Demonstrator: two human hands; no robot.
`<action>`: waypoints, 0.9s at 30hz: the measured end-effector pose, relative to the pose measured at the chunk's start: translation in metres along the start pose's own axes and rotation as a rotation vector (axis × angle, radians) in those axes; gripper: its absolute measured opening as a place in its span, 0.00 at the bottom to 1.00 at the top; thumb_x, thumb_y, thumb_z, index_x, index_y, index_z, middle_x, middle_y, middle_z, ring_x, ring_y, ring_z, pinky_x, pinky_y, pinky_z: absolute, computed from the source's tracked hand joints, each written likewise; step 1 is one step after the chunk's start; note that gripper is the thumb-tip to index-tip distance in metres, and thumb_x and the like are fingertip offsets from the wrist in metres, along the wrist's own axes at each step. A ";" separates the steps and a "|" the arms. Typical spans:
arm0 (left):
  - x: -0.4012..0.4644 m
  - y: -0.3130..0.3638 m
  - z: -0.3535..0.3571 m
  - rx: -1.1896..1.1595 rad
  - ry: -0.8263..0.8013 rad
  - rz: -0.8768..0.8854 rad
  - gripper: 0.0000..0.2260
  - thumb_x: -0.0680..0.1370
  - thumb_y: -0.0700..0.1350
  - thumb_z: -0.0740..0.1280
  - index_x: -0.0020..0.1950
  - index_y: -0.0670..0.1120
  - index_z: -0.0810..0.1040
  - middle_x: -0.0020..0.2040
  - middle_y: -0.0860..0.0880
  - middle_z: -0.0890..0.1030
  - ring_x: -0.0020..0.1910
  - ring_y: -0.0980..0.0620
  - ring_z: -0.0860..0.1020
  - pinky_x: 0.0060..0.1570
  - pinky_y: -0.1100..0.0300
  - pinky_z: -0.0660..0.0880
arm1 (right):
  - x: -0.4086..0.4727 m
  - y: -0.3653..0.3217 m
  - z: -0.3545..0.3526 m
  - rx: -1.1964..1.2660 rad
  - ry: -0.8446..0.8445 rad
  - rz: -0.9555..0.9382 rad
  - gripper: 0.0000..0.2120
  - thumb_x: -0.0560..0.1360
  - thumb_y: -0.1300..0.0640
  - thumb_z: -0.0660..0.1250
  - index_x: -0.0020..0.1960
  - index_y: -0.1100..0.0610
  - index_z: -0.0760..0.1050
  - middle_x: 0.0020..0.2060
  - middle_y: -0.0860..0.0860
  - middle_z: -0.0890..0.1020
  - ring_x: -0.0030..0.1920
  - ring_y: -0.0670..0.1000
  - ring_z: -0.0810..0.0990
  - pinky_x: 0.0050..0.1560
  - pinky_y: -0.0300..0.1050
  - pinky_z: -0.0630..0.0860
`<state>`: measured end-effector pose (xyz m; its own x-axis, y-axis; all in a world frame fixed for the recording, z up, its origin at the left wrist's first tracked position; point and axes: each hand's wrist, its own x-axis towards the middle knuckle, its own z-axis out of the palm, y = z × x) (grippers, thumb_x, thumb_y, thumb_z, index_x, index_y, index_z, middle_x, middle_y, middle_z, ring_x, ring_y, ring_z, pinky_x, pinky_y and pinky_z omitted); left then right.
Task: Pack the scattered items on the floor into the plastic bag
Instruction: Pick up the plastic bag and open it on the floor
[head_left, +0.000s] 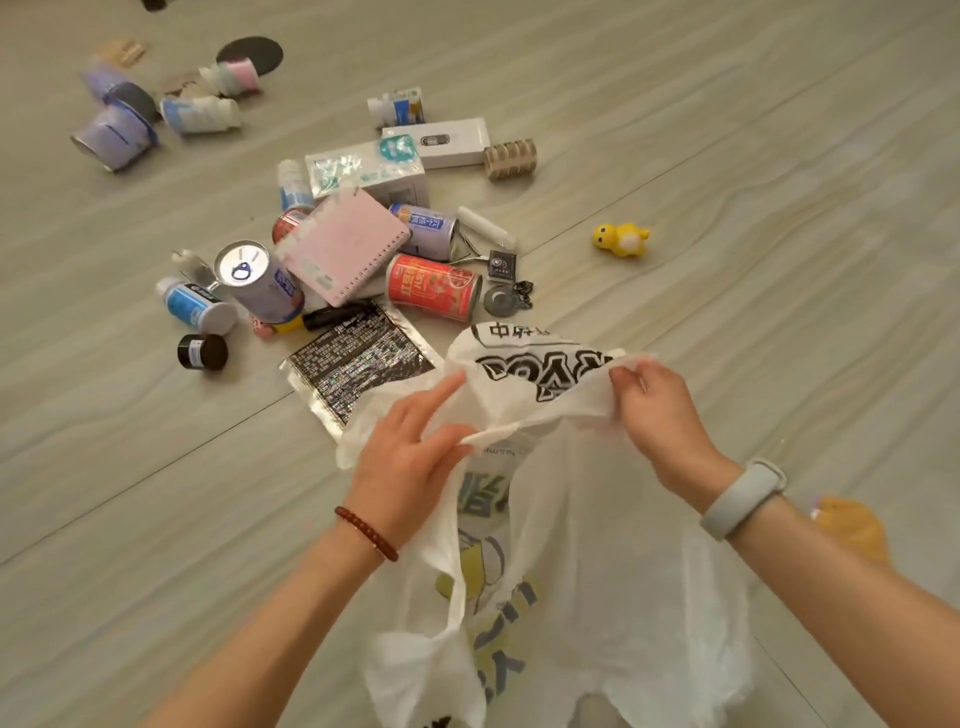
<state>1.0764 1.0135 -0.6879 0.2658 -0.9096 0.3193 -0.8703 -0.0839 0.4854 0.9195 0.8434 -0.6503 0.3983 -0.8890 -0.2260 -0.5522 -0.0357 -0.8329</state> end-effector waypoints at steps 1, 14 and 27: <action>0.000 0.010 0.002 -0.188 -0.020 -0.128 0.16 0.79 0.54 0.54 0.51 0.48 0.78 0.63 0.54 0.74 0.59 0.57 0.71 0.58 0.68 0.66 | -0.002 0.002 0.002 -0.004 0.018 -0.010 0.08 0.78 0.62 0.56 0.43 0.59 0.70 0.35 0.51 0.74 0.43 0.53 0.72 0.41 0.41 0.64; -0.019 0.006 0.006 -0.249 -0.564 -0.694 0.09 0.78 0.51 0.59 0.45 0.47 0.73 0.36 0.54 0.74 0.35 0.54 0.71 0.34 0.65 0.68 | -0.025 0.043 0.012 -0.580 -0.175 -0.110 0.17 0.77 0.52 0.58 0.62 0.58 0.63 0.60 0.57 0.72 0.56 0.60 0.74 0.48 0.52 0.71; -0.026 -0.002 -0.007 0.182 -0.300 -0.459 0.12 0.73 0.53 0.66 0.51 0.47 0.79 0.48 0.49 0.78 0.43 0.48 0.78 0.40 0.57 0.76 | -0.005 0.076 0.039 -1.032 -0.240 -1.010 0.17 0.68 0.62 0.56 0.53 0.56 0.76 0.55 0.57 0.81 0.59 0.60 0.78 0.60 0.69 0.66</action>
<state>1.0741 1.0407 -0.6916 0.5273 -0.8366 -0.1488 -0.7577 -0.5421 0.3632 0.9045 0.8625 -0.7320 0.9788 -0.1960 0.0590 -0.1972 -0.9802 0.0156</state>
